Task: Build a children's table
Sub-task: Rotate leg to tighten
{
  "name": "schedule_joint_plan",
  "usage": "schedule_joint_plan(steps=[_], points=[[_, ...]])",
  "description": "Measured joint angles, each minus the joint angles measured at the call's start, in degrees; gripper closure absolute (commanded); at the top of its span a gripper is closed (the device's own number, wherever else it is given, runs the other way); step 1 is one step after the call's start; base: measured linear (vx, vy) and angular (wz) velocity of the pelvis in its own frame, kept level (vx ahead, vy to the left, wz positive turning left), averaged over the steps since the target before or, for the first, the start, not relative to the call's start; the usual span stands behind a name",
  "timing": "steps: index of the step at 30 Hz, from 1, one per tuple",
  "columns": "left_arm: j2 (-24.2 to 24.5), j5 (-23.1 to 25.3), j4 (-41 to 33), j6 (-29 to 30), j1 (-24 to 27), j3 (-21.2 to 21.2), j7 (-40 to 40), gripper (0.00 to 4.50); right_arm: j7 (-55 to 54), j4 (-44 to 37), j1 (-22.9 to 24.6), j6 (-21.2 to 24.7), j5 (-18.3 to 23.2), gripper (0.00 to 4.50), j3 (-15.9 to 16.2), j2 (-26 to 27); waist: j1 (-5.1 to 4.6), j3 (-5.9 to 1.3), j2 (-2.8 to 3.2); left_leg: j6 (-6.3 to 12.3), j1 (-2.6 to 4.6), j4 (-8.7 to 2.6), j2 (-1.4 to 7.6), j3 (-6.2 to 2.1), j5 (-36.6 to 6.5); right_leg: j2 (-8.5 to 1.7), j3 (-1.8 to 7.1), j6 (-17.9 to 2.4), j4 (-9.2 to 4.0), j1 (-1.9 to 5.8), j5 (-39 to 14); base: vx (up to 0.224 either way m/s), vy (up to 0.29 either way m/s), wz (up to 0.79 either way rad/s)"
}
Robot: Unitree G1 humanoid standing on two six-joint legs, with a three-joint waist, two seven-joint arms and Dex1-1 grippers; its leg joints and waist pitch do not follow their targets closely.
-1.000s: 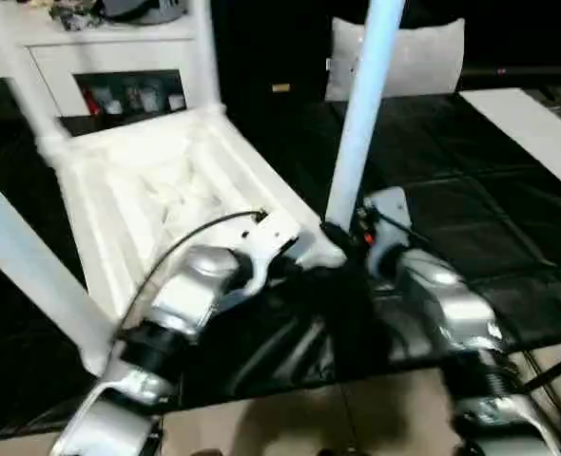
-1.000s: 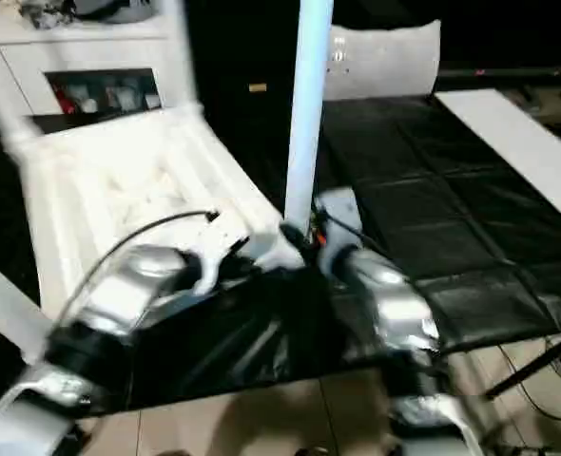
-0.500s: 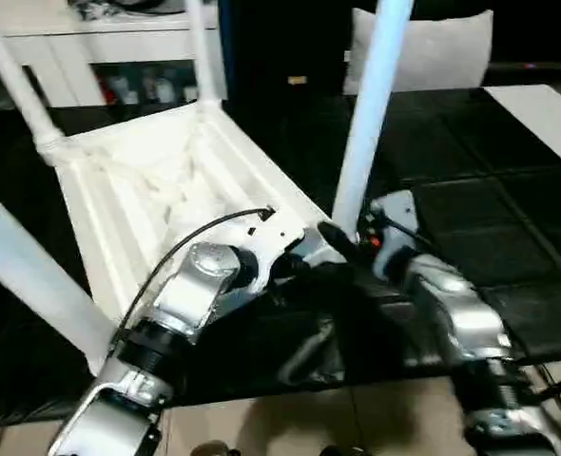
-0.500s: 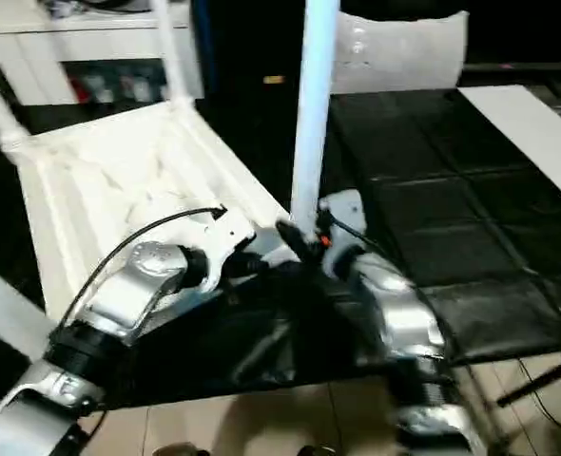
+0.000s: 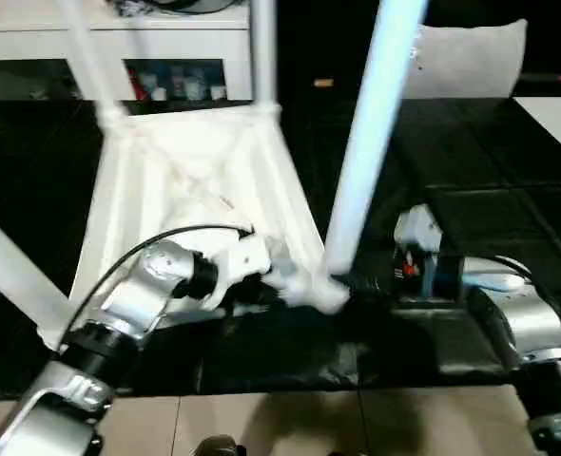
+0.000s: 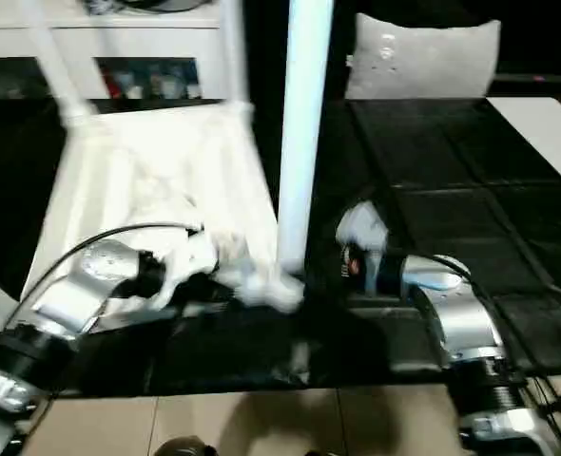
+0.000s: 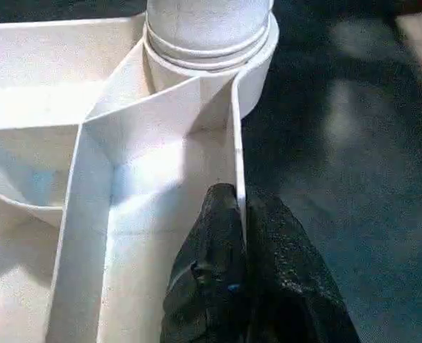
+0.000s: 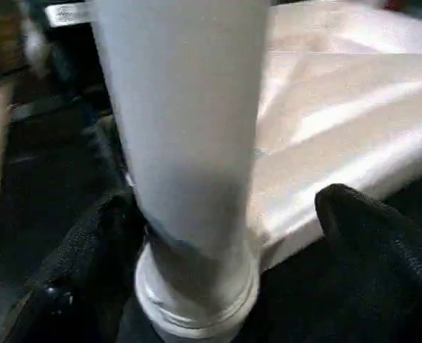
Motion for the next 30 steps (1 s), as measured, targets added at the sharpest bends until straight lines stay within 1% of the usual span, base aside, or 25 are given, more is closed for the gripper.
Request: schedule_joint_plan(steps=[1,3,6,7,9,11,12,13,15,18,21,23,25,28,30], points=[[0.4,0.0,0.0,-0.8,0.0,-0.4,-1.2,4.50,1.5,0.2,0.0,0.0,0.2,0.58,0.7,-0.4,0.15,0.00,0.00,0.00,0.06,0.02,0.01,0.00,0.0,0.00,0.00,0.0,0.00,0.08,0.0,0.000,0.000,0.00],[0.8,0.0,0.1,-1.7,-0.1,-1.0,-2.6,4.50,3.4,0.6,0.0,-0.5,0.2,0.76,1.1,-0.7,0.35,0.00,0.00,-0.01,0.14,0.04,0.01,0.01,0.0,0.00,0.00,0.1,-0.02,0.17,0.0,0.000,0.000,0.00],[1.0,-0.1,0.0,-2.7,-0.1,-1.9,-4.7,4.50,6.7,0.6,0.0,-0.2,0.7,0.96,2.4,-0.8,0.44,-0.01,-0.02,-0.02,0.42,0.04,0.03,0.04,0.0,0.00,0.00,0.1,-0.02,0.39,0.0,0.000,0.000,0.00],[1.1,-0.1,0.0,-3.1,-0.2,-2.3,-5.5,4.50,7.8,0.7,0.0,0.4,1.4,0.96,2.9,-0.9,0.54,-0.01,-0.02,-0.03,0.52,0.03,0.04,0.04,0.0,0.00,0.00,0.1,-0.03,0.47,0.0,0.000,0.000,0.00],[1.3,-0.2,0.1,-3.5,-0.2,-2.6,-6.4,4.50,9.5,0.8,0.0,0.9,1.9,1.24,3.3,-1.0,0.72,-0.01,-0.02,-0.03,0.57,0.03,0.04,0.04,0.0,0.00,0.00,0.1,-0.02,0.51,0.0,0.000,0.000,0.00],[1.5,-0.3,0.1,-4.1,-0.5,-3.1,-7.0,4.50,10.9,0.8,0.0,1.4,2.3,1.43,4.0,-1.1,0.89,-0.01,-0.02,-0.04,0.58,0.03,0.05,0.05,0.0,0.01,0.00,0.2,-0.02,0.52,0.0,0.000,0.000,0.00],[1.6,-0.3,0.1,-4.2,-0.5,-3.3,-7.2,4.50,11.4,0.8,0.0,1.7,2.4,1.43,4.2,-1.1,0.98,-0.01,-0.02,-0.04,0.59,0.03,0.05,0.05,0.0,0.01,0.00,0.2,-0.02,0.53,0.0,0.000,0.000,0.00],[1.6,-0.3,0.1,-4.3,-0.6,-3.3,-7.5,4.50,11.9,0.8,0.0,2.0,2.5,1.60,4.4,-1.1,1.07,-0.01,-0.02,-0.04,0.59,0.03,0.05,0.05,0.0,0.01,0.00,0.2,-0.03,0.54,0.0,0.000,0.000,0.00],[1.5,-0.3,0.3,-4.3,-0.7,-3.4,-7.8,4.50,12.5,0.8,0.0,2.4,2.7,1.60,4.7,-1.1,1.11,-0.01,-0.02,-0.03,0.59,0.03,0.05,0.05,0.0,0.01,0.00,0.2,-0.04,0.54,0.0,0.000,0.000,0.00],[1.5,-0.3,0.4,-4.3,-0.8,-3.4,-8.0,4.50,13.0,0.8,0.0,3.4,2.8,1.96,4.8,-1.2,1.11,-0.01,-0.02,-0.03,0.58,0.03,0.05,0.05,0.0,0.01,0.00,0.2,-0.04,0.53,0.0,0.000,0.000,0.00],[1.5,-0.3,0.4,-4.3,-0.8,-3.3,-8.1,4.50,13.6,0.8,0.0,4.3,3.2,2.07,5.0,-1.5,1.10,-0.01,-0.02,-0.03,0.58,0.03,0.05,0.05,0.0,0.01,0.00,0.2,-0.04,0.53,0.0,0.000,0.000,0.00],[1.6,-0.5,0.4,-4.2,-0.8,-3.3,-8.1,4.50,13.6,0.8,0.0,5.1,3.8,2.38,5.0,-1.5,1.11,-0.01,-0.02,-0.03,0.58,0.03,0.05,0.05,0.0,0.01,0.00,0.2,-0.04,0.53,0.0,0.000,0.000,0.00],[1.3,-1.0,0.2,-2.7,-0.6,-3.0,-7.9,4.50,12.4,-0.1,0.5,6.1,4.1,2.41,4.7,-1.1,1.11,-0.01,-0.02,-0.03,0.58,0.02,0.05,0.06,0.0,0.01,0.00,0.2,-0.05,0.53,0.0,0.000,0.000,0.00],[0.8,-0.9,-0.3,1.6,-0.4,-1.6,-5.1,4.50,6.8,-1.7,2.0,7.8,3.8,2.46,3.2,1.4,0.71,-0.01,-0.02,-0.11,0.70,0.01,0.06,0.09,0.0,0.01,0.01,0.2,-0.01,0.56,0.0,0.000,0.000,0.00],[-0.4,0.3,-0.2,4.7,-0.2,0.0,-0.1,4.50,-0.5,-1.8,2.0,8.8,1.8,2.51,1.8,4.1,-0.40,-0.01,-0.07,-0.58,0.92,-0.05,0.06,0.10,0.0,0.02,-0.01,0.2,-0.03,0.78,0.1,0.000,0.000,0.00]])
